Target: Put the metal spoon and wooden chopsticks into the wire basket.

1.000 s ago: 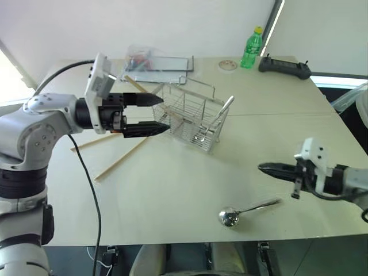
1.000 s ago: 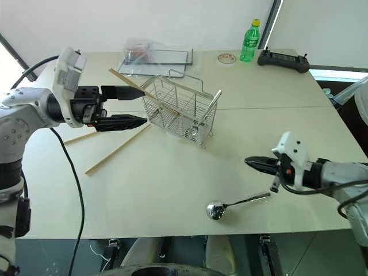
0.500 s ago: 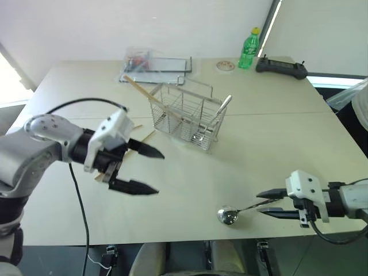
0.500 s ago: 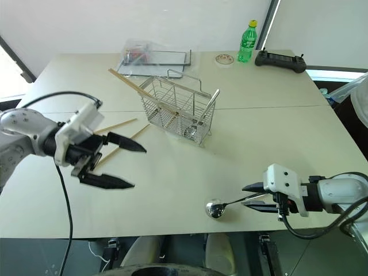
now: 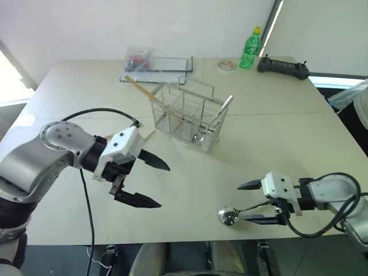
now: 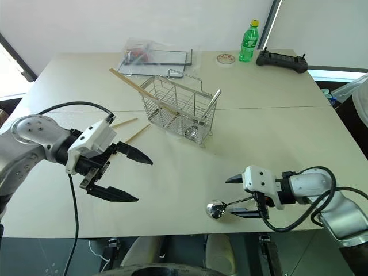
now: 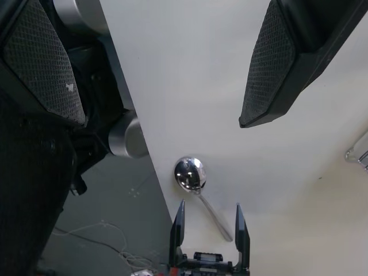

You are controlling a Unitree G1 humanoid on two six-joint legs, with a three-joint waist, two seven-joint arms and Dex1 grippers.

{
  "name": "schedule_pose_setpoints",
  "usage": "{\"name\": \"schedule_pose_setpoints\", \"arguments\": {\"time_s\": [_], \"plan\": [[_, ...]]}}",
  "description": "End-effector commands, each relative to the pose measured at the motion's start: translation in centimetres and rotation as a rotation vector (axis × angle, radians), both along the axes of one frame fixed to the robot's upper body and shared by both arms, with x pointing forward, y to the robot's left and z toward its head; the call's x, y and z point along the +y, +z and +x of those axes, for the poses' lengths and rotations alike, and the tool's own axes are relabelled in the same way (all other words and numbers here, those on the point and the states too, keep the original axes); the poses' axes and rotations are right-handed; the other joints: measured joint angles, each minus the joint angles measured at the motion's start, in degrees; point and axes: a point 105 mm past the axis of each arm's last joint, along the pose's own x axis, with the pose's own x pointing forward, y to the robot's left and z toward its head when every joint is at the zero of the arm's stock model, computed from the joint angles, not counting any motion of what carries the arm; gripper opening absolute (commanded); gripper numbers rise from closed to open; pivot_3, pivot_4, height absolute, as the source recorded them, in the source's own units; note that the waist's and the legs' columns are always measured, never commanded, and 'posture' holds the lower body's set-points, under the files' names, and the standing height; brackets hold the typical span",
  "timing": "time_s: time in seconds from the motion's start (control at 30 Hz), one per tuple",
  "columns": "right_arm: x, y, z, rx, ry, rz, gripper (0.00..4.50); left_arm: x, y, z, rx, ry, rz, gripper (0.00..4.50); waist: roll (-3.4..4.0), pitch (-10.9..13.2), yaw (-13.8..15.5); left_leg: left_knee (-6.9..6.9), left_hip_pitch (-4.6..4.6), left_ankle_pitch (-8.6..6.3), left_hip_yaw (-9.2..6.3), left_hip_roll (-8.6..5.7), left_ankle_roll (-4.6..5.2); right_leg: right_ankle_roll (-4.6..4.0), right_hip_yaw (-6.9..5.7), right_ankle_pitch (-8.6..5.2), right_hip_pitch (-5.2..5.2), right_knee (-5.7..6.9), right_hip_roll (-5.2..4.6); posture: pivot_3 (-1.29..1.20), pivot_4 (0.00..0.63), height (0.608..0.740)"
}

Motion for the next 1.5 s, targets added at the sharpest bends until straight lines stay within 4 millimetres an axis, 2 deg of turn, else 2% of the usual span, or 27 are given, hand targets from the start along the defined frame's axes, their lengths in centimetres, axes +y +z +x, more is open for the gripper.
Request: {"name": "schedule_pose_setpoints", "arguments": {"time_s": [0.03, 0.27, 0.3, 0.37, 0.57, 0.9, 0.97, 1.03, 1.2, 1.3, 1.4, 1.5], "plan": [[0.2, -0.7, 0.1, 0.005, 0.011, -0.001, 3.98, -0.1, 0.4, -0.3, -0.038, -0.022, 0.006, 4.50, 0.00, 0.00, 0.01, 0.00, 0.00, 0.00, 0.00, 0.00, 0.00, 0.00, 0.00, 0.00, 0.00, 0.00, 0.00, 0.00, 0.150, 0.725], [-0.1, -2.4, 0.0, 0.044, 0.000, -0.009, 3.98, -0.2, 1.4, 0.1, -0.046, -0.004, -0.028, 4.50, 0.00, 0.00, 0.02, 0.01, 0.01, 0.00, 0.00, -0.01, 0.00, 0.01, 0.00, 0.00, 0.01, 0.01, 0.00, 0.00, 0.150, 0.725], [-0.3, -2.5, 0.0, 0.045, -0.003, -0.011, 3.75, -0.2, 1.5, 0.2, -0.047, -0.002, -0.029, 4.50, 0.00, 0.00, 0.02, 0.01, 0.03, 0.00, 0.00, -0.01, 0.00, 0.01, 0.00, 0.00, 0.03, 0.02, 0.00, 0.00, 0.150, 0.725], [-0.5, -2.7, 0.2, 0.047, -0.017, -0.011, 3.09, -0.2, 1.5, 0.3, -0.052, 0.003, -0.029, 4.50, 0.01, -0.01, 0.01, 0.01, 0.04, 0.00, 0.00, -0.01, 0.00, 0.01, 0.00, 0.00, 0.04, 0.03, 0.01, 0.00, 0.150, 0.725], [-1.1, -3.1, 0.5, 0.049, -0.043, -0.010, 0.06, -0.3, 1.8, 0.6, -0.063, 0.010, -0.042, 4.50, -0.01, -0.02, 0.05, 0.00, 0.06, 0.00, -0.01, -0.01, 0.00, 0.01, 0.00, 0.00, 0.05, 0.03, 0.02, 0.00, 0.150, 0.725], [-1.0, -2.9, 1.3, 0.011, -0.106, 0.022, 0.06, -0.5, 2.3, 1.6, -0.103, 0.034, -0.067, 4.50, -0.05, -0.04, 0.03, 0.02, 0.08, 0.00, -0.03, 0.00, 0.00, 0.01, 0.00, 0.00, 0.08, 0.05, 0.04, 0.00, 0.150, 0.725], [-1.3, -1.7, 2.0, -0.050, -0.139, 0.037, 0.06, -0.5, 2.8, 2.3, -0.124, 0.058, -0.084, 4.50, -0.04, -0.03, 0.03, 0.02, 0.09, 0.00, -0.02, 0.00, 0.00, 0.01, 0.00, 0.00, 0.08, 0.06, 0.04, 0.00, 0.150, 0.725], [-1.3, 0.8, 2.8, -0.129, -0.181, 0.089, 0.06, -0.4, 3.6, 3.3, -0.156, 0.103, -0.122, 4.50, -0.01, -0.01, 0.04, 0.04, 0.09, 0.00, -0.02, 0.00, 0.00, 0.01, 0.00, 0.00, 0.08, 0.07, 0.04, 0.00, 0.150, 0.725], [-0.3, 9.8, 4.7, -0.286, -0.302, 0.335, 0.06, -0.2, 6.8, 5.1, -0.167, 0.210, -0.282, 4.50, 0.05, 0.02, -0.28, 0.05, 0.04, 0.01, -0.06, 0.03, 0.00, 0.01, 0.03, 0.04, -0.03, 0.12, 0.04, 0.00, 0.150, 0.725], [-0.1, 13.1, 5.2, -0.335, -0.341, 0.455, 0.06, 0.0, 8.2, 5.9, -0.174, 0.254, -0.360, 4.50, 0.01, 0.01, -0.05, -0.02, 0.06, 0.01, -0.07, 0.06, 0.01, 0.01, -0.01, 0.04, -0.02, 0.10, 0.08, 0.00, 0.150, 0.725], [1.5, 16.6, 5.6, -0.365, -0.341, 0.598, 0.06, 0.1, 9.3, 6.7, -0.192, 0.295, -0.419, 4.50, 0.03, 0.03, 0.00, -0.07, 0.02, 0.00, -0.07, 0.06, 0.01, 0.02, -0.03, 0.05, -0.06, 0.09, 0.11, 0.00, 0.150, 0.725], [3.5, 18.6, 6.1, -0.382, -0.321, 0.680, 0.06, 0.1, 9.5, 7.2, -0.211, 0.309, -0.432, 4.50, 0.02, 0.03, -0.07, -0.05, -0.04, 0.01, -0.03, 0.02, 0.01, 0.01, -0.01, 0.05, -0.12, 0.07, 0.05, 0.00, 0.150, 0.725]]}}
